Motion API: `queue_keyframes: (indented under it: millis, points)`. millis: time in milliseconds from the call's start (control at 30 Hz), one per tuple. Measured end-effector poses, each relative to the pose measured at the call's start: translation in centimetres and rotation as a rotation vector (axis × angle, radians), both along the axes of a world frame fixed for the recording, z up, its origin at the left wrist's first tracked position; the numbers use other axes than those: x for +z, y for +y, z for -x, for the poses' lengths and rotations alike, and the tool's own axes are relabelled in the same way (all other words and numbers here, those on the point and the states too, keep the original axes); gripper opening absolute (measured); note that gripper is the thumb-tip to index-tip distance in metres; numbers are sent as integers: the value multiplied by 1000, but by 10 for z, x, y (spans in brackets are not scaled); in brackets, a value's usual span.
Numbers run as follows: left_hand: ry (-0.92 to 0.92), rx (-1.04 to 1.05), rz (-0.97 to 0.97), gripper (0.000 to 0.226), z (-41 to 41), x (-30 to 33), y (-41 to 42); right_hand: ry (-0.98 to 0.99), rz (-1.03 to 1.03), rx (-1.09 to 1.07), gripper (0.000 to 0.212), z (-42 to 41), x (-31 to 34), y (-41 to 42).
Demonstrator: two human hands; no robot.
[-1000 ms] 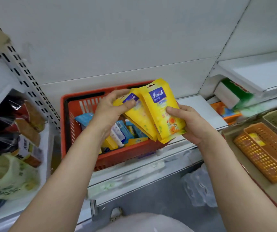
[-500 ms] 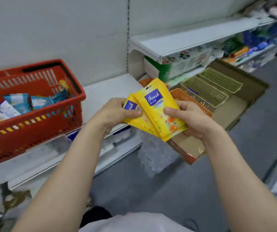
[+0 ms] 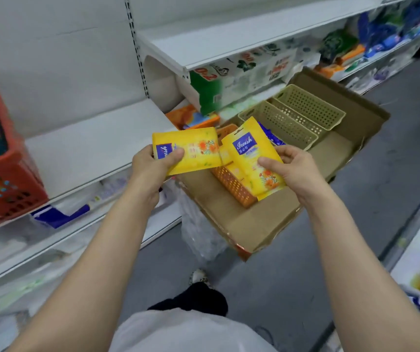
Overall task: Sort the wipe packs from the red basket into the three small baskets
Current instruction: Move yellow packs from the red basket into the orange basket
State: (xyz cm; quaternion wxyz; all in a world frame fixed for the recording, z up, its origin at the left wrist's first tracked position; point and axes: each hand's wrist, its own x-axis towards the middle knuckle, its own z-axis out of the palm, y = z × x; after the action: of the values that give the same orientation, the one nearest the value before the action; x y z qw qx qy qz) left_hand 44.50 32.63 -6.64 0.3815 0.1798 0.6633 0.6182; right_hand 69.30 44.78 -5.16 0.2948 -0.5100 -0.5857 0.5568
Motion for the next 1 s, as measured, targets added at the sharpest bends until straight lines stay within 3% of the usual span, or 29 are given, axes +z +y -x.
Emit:
queue_keyframes:
  millis: [267,433,667,867,1000]
  points:
    - [-62,152,62,24,1,-22,86,-361,-50,152,45,5,-40,133]
    - [-52,176,153,22,0,-35,108,-557,-48,437,38,27,-81,187]
    - [-105,326,225,31,-30,-59,133,-879,-71,928,64,70,-140,248]
    - [-183,525,269,28,-64,-73,141,-889,-131,1217,63,100,-176,265]
    - [-237,612,278,35,-84,-83,137,-926,-437,1313,55,110,-190,264]
